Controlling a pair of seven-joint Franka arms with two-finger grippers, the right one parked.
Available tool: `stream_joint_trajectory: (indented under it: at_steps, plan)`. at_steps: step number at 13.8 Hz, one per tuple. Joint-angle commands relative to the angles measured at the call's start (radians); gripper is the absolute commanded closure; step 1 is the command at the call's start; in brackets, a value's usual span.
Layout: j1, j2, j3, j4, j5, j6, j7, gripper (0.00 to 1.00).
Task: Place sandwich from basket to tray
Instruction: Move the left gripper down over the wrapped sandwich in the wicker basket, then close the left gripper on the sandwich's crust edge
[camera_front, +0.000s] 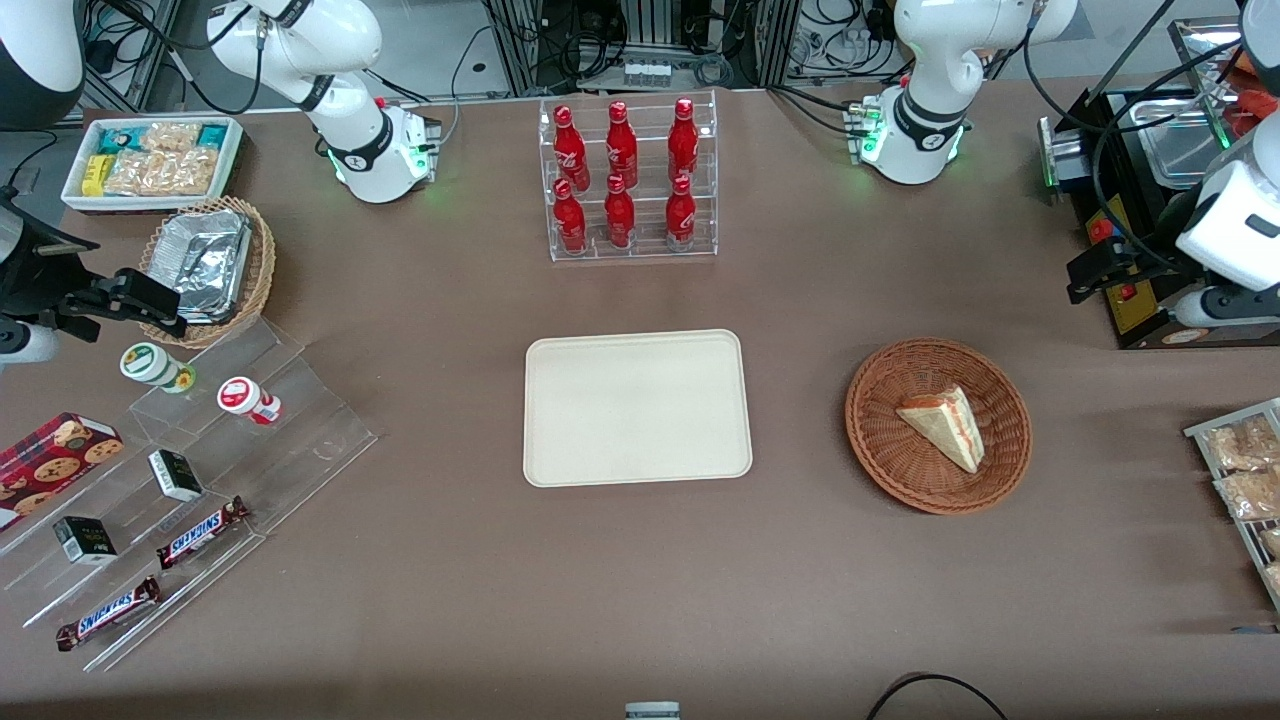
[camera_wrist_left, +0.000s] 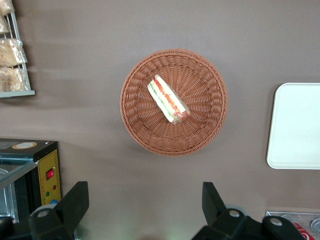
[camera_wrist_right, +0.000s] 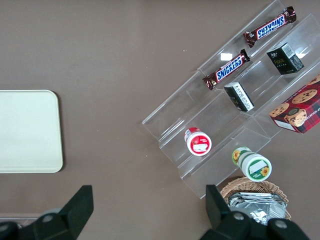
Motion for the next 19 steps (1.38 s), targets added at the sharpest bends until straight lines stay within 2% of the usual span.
stream_joint_trajectory:
  at_steps: [1,4,7,11,14,19]
  plan:
    - [-0.008,0.003,-0.004,-0.08,-0.009,0.076,0.0,0.0]
    - [-0.008,0.0,-0.01,-0.196,-0.015,0.22,-0.047,0.0]
    - [-0.008,0.004,-0.023,-0.313,-0.015,0.394,-0.298,0.0]
    - [-0.008,0.013,-0.035,-0.473,-0.015,0.632,-0.524,0.0]
    - [-0.006,0.039,-0.047,-0.543,-0.015,0.743,-0.569,0.0]
    - [0.001,0.139,-0.046,-0.565,-0.015,0.821,-0.576,0.0]
